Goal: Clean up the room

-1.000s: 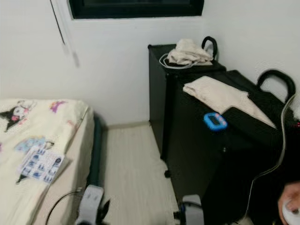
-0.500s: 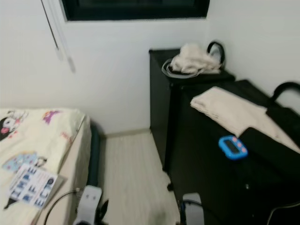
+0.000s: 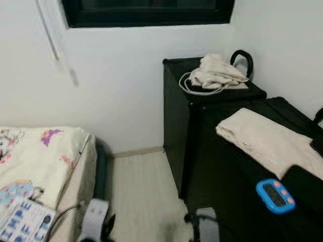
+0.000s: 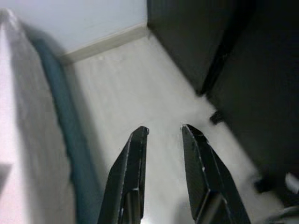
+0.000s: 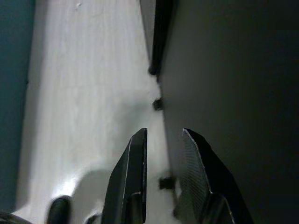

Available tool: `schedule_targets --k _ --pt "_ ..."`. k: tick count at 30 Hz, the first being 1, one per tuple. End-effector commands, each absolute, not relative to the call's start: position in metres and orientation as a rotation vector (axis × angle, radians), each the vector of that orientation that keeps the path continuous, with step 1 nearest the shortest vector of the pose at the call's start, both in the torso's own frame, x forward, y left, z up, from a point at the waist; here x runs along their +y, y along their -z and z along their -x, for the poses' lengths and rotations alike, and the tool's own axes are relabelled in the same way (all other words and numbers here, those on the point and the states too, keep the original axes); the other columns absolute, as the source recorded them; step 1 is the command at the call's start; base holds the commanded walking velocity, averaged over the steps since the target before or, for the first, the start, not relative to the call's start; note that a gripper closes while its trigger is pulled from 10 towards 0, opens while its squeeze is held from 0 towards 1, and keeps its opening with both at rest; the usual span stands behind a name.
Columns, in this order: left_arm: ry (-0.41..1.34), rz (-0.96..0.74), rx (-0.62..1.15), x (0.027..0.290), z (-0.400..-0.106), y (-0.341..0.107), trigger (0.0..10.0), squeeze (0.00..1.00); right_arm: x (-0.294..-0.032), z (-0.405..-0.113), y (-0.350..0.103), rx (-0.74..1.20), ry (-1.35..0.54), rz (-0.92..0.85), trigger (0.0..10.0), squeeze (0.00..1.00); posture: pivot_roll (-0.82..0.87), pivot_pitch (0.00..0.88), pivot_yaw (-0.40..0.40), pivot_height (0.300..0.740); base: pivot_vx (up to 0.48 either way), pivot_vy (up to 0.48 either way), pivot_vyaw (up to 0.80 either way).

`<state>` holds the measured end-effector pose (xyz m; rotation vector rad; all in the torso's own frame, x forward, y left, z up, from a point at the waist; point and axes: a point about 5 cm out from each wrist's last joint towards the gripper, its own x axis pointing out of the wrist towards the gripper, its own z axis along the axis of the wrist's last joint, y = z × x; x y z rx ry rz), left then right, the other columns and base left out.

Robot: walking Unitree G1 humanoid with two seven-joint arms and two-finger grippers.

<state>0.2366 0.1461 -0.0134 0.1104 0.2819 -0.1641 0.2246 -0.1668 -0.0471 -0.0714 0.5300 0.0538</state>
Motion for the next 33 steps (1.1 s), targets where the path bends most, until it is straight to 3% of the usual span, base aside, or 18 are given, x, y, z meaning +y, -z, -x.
schedule_targets --k 1,33 --pt "0.144 -0.116 0.314 0.155 -0.231 0.019 10.0 0.0 -0.161 -0.22 0.051 0.552 -0.06 0.059 10.0 0.0 0.03 0.112 -0.048 0.74 0.345 0.0 0.0" --pt "0.163 -0.108 0.3 0.15 -0.236 0.016 10.0 0.0 -0.164 -0.231 0.041 0.491 -0.065 0.064 10.0 0.0 0.02 0.098 -0.041 0.74 0.345 0.0 0.0"
